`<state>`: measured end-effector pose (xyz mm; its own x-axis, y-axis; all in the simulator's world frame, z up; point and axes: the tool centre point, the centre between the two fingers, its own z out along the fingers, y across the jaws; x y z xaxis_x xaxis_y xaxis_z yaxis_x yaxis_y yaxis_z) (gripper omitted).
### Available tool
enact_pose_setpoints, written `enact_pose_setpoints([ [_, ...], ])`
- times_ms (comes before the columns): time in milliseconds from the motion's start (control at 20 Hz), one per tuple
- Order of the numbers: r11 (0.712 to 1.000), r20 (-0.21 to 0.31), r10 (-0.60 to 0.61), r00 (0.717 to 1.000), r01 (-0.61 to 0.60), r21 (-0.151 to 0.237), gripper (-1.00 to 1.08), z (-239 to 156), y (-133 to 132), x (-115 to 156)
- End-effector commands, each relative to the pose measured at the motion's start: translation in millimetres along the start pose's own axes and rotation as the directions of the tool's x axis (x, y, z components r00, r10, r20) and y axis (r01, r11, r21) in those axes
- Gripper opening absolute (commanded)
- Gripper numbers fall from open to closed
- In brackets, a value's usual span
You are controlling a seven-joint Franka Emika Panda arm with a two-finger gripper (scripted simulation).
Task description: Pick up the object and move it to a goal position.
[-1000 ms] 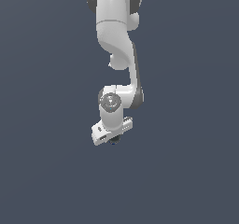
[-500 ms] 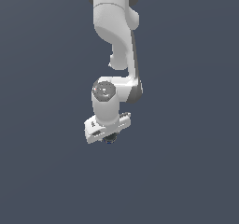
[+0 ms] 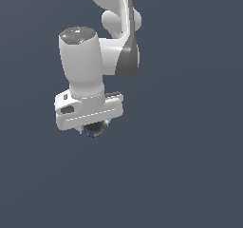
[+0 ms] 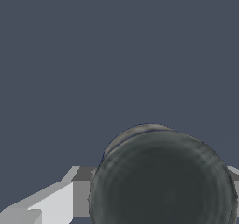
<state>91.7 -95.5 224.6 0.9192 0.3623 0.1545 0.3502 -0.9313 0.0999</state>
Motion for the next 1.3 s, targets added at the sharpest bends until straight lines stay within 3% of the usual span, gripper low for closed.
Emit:
enact_pose_setpoints([
  [0,0.999,-0.036,0.029,0.999,-0.030,-0.026,-1.00,-48.7,20.6,5.7],
  [350,0.991,-0.123,0.096,0.988,-0.106,-0.082,-1.00,-166.5,65.9,10.9],
  [650,0.982,-0.175,0.132,0.976,-0.153,-0.113,-1.00,-237.0,90.1,8.9],
  [950,0.977,-0.199,0.147,0.969,-0.174,-0.126,-1.00,-268.1,100.2,7.0],
  [1250,0.977,-0.197,0.146,0.969,-0.173,-0.126,-1.00,-265.6,100.2,7.9],
])
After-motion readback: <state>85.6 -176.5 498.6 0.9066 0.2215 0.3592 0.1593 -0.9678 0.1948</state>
